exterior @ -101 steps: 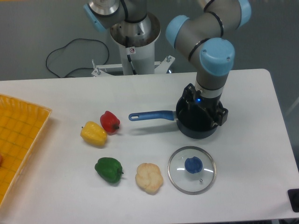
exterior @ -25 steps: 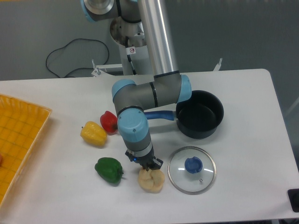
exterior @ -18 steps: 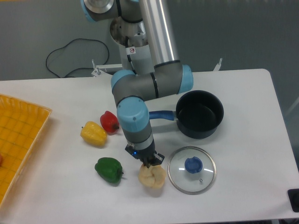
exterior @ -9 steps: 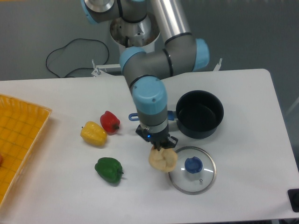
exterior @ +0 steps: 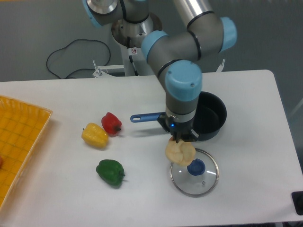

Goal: Pick up the bread
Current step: 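Lift the bread bun up toward the glass lid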

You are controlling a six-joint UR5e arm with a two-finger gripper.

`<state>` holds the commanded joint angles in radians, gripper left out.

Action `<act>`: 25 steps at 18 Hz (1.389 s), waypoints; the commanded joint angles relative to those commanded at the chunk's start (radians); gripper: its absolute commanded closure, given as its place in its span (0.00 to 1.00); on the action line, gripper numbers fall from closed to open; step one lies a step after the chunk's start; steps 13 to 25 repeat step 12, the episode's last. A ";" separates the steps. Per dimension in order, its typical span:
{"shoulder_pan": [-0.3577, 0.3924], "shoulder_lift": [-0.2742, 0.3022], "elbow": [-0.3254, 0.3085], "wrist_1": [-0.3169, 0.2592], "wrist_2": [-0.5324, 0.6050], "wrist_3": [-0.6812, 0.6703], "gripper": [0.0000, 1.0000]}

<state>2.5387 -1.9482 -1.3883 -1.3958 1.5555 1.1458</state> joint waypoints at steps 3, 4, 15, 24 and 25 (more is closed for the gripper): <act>0.012 -0.002 0.002 -0.002 0.009 0.003 0.99; 0.017 -0.005 0.002 -0.002 0.014 0.012 0.99; 0.034 -0.009 0.015 -0.006 0.020 0.055 0.99; 0.034 -0.009 0.015 -0.006 0.020 0.055 0.99; 0.034 -0.009 0.015 -0.006 0.020 0.055 0.99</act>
